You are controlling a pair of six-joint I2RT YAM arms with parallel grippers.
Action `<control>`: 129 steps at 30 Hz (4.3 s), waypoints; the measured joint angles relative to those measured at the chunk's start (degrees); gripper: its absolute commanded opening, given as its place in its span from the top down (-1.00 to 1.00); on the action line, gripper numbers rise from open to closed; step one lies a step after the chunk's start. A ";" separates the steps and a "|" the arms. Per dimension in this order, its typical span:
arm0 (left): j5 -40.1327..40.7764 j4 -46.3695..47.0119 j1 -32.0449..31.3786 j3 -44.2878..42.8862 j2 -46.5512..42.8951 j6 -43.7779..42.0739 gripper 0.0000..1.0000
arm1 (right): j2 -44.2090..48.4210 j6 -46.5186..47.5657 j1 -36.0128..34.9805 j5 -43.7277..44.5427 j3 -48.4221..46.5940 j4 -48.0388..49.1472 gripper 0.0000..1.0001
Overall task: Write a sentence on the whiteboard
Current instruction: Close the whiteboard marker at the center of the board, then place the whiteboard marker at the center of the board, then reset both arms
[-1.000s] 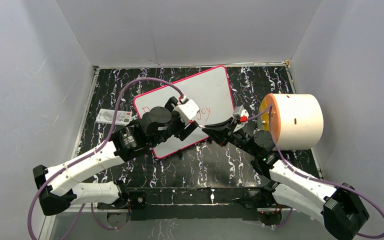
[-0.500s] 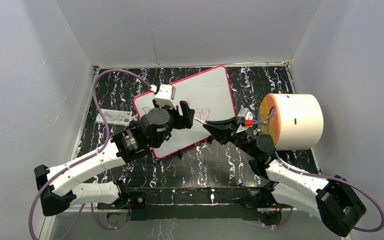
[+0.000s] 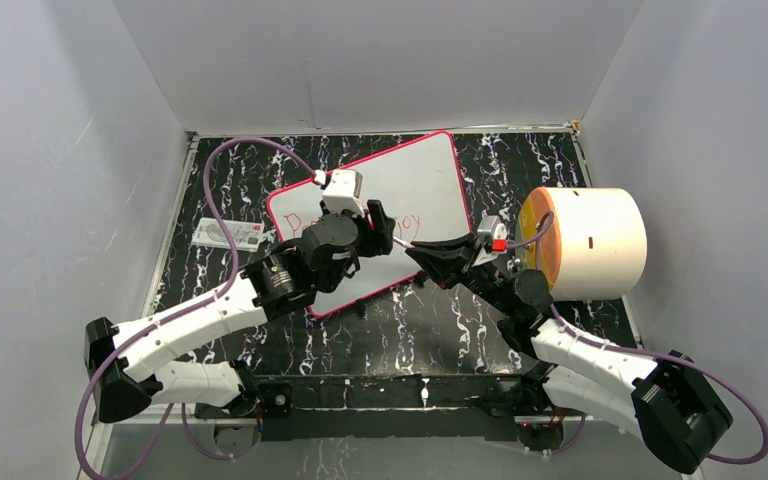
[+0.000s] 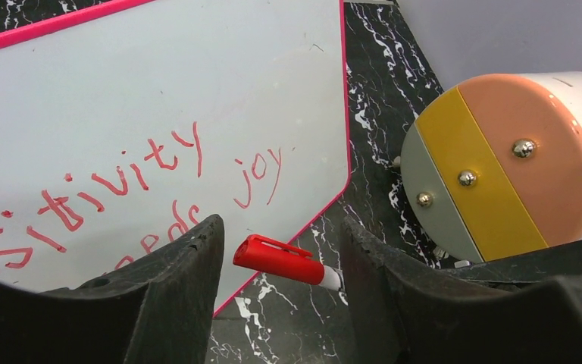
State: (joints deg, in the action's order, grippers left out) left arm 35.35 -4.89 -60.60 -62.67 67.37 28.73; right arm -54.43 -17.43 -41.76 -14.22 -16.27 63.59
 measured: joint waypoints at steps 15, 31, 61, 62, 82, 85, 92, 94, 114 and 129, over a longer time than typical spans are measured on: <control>-2.36 -2.62 0.11 -2.78 1.46 -1.20 0.03 | 0.55 -0.46 0.00 -0.79 0.00 -0.24 1.00; -6.95 -5.44 2.38 -2.75 1.18 1.88 0.29 | -1.60 -1.81 0.00 -0.42 -0.17 0.87 1.00; -3.23 -10.05 2.60 2.38 -9.81 -0.46 -0.49 | 5.07 -4.42 -0.33 4.26 -6.27 -24.48 1.00; -3.34 -10.62 4.02 2.27 -10.12 -1.36 -0.49 | 5.01 -4.28 -0.33 4.35 -6.10 -25.55 1.00; -11.50 -10.27 28.20 4.85 -21.90 -10.34 -0.67 | -1.03 -5.22 -0.33 -2.60 5.03 -38.58 1.00; -10.51 -9.64 28.24 9.42 -27.91 -10.36 -0.67 | -3.69 -6.08 -0.33 -2.86 6.25 -38.05 0.97; -9.81 -9.33 28.24 17.62 -40.19 -10.54 -0.68 | -9.20 -8.07 -0.33 -2.71 6.47 -31.30 0.52; -9.75 -9.73 28.24 19.54 -43.12 -10.56 -0.69 | -9.99 -8.35 -0.35 -2.32 6.49 -30.34 0.36; -10.45 -13.35 28.24 28.35 -64.70 -9.05 -0.70 | 16.15 -5.29 -0.33 19.67 -2.32 -59.49 -0.97; -8.74 -13.64 28.24 28.70 -67.25 -9.55 -0.71 | 40.52 2.49 -0.31 44.70 -20.37 -82.95 -0.97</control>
State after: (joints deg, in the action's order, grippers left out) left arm 26.61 -18.52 -32.36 -33.98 0.12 19.18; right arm -13.91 -14.94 -42.06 30.48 -36.64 -19.35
